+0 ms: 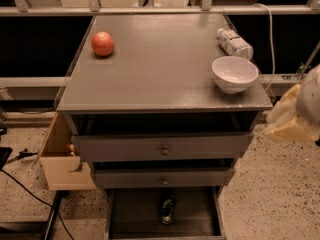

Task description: Close bottom drawer

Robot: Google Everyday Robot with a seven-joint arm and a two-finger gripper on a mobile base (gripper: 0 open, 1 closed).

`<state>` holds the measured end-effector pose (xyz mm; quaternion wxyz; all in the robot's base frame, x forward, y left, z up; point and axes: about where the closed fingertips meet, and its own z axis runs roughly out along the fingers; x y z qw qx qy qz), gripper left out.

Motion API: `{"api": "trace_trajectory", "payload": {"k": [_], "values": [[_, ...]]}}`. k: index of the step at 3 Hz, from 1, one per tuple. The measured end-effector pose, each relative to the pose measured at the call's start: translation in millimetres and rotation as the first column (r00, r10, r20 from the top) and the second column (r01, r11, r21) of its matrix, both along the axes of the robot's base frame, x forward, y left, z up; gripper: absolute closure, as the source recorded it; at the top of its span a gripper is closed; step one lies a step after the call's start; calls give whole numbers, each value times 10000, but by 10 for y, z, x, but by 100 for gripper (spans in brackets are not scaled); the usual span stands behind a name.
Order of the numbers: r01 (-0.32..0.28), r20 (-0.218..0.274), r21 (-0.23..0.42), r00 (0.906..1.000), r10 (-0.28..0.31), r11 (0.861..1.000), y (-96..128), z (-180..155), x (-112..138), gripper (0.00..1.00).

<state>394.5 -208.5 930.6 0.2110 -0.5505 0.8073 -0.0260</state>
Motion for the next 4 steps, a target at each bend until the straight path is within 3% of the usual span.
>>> {"api": "trace_trajectory", "payload": {"k": [1, 2, 4], "values": [[264, -88, 602, 9996, -260, 9978, 139, -499, -193, 89], [381, -492, 1178, 9983, -325, 9923, 344, -1278, -386, 100], [97, -306, 1151, 9995, -62, 9933, 402, -1361, -424, 100]]}}
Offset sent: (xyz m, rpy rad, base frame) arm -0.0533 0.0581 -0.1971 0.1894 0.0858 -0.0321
